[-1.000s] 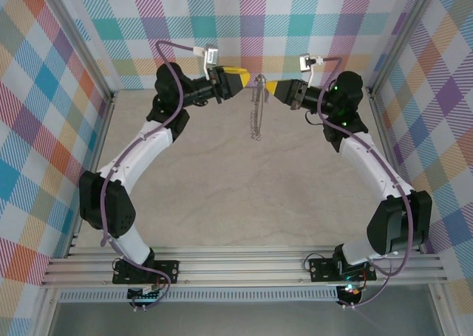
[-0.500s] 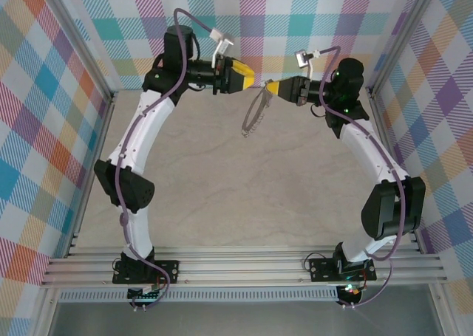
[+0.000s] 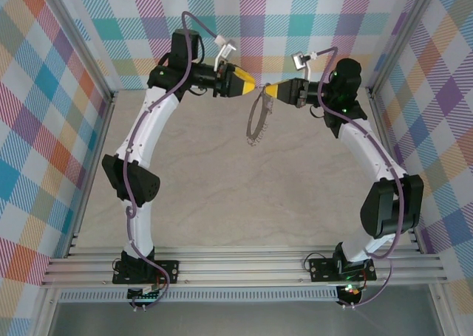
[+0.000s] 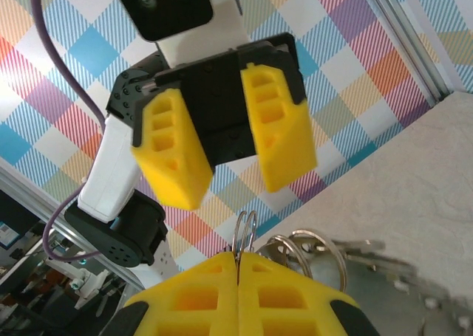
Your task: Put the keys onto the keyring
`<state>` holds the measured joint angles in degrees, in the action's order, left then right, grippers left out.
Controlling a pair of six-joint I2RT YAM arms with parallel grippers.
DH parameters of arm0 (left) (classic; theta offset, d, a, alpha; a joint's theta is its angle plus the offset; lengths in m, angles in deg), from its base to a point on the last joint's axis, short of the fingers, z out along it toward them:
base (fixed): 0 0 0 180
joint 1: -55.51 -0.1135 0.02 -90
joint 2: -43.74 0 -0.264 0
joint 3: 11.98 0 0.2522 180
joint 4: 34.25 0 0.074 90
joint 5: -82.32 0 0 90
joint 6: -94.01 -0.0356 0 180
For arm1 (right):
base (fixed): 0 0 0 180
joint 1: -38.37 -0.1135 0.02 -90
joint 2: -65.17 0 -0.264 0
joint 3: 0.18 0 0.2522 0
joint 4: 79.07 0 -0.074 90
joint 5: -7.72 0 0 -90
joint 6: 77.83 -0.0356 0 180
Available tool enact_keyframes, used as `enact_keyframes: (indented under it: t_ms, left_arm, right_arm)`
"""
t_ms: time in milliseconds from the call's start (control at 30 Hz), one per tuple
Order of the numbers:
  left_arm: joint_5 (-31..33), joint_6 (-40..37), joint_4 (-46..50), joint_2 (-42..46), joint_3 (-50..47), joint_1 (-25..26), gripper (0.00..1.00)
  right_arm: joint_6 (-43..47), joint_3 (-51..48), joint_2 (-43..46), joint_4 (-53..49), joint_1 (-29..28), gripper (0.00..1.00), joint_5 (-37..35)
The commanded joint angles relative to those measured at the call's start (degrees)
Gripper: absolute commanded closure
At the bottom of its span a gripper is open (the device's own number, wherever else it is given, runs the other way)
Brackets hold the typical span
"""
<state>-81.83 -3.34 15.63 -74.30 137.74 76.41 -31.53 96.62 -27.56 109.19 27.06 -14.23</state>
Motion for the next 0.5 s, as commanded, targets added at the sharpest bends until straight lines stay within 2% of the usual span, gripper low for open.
enact_keyframes:
  t_ms: [0, 467]
  left_arm:
    - [-2.22, -0.39, 0.49, -0.96, 2.26, 0.26, 0.63]
    - [-1.79, -0.32, 0.82, -3.07, 3.91, 1.2, 0.63]
  right_arm:
    - [-0.63, 0.8, -0.64, 3.52, 0.06, 1.0, 1.28]
    - [-1.08, 0.36, -0.78, 4.2, -0.12, 1.0, 1.29]
